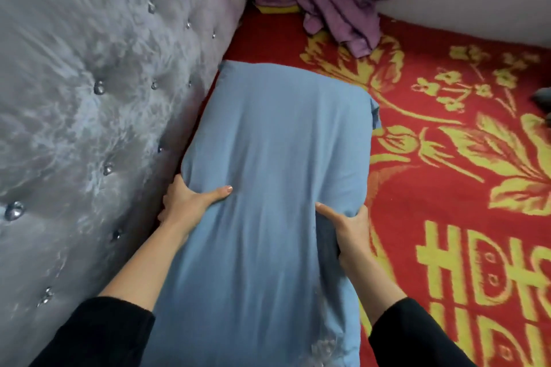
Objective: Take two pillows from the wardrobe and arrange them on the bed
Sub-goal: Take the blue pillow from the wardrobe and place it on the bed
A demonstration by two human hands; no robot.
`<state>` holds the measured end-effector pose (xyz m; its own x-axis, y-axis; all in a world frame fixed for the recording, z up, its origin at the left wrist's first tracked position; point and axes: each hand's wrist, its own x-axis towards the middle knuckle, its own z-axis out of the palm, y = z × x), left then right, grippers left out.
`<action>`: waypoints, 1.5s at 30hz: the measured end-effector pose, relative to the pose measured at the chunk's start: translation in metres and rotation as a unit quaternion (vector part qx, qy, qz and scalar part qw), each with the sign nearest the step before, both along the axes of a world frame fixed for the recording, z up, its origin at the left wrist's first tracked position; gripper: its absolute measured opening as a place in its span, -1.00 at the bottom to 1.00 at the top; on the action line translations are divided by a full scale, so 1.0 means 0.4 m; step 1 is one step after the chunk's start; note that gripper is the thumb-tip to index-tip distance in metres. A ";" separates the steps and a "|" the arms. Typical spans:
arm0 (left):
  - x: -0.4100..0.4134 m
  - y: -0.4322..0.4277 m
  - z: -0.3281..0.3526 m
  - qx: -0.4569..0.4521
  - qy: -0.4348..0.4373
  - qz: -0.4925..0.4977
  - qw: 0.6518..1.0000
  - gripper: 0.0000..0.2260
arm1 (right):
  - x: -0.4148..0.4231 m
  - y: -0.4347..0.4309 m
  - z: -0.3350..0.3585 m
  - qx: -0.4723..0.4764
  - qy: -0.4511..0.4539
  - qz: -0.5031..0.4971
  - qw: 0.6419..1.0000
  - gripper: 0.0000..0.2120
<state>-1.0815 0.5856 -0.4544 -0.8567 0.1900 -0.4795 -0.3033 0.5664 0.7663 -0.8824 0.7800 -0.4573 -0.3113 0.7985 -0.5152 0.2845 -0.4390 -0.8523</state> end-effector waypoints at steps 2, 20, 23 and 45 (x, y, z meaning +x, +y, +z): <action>-0.085 0.066 0.045 0.049 0.024 -0.005 0.999 -0.04 | -0.087 0.083 0.041 0.016 0.021 0.029 0.999 -0.30; -0.417 0.411 -0.309 -0.261 0.262 -0.385 0.845 -0.08 | -0.494 0.357 -0.334 0.384 -0.282 0.500 0.723 0.07; -0.425 0.380 -0.337 -0.272 0.283 -0.433 0.811 0.19 | -0.496 0.362 -0.357 0.407 -0.255 0.492 0.726 0.05; -0.396 0.329 -0.333 -0.386 0.413 -0.374 0.735 0.06 | -0.453 0.310 -0.341 0.478 -0.291 0.519 0.646 -0.02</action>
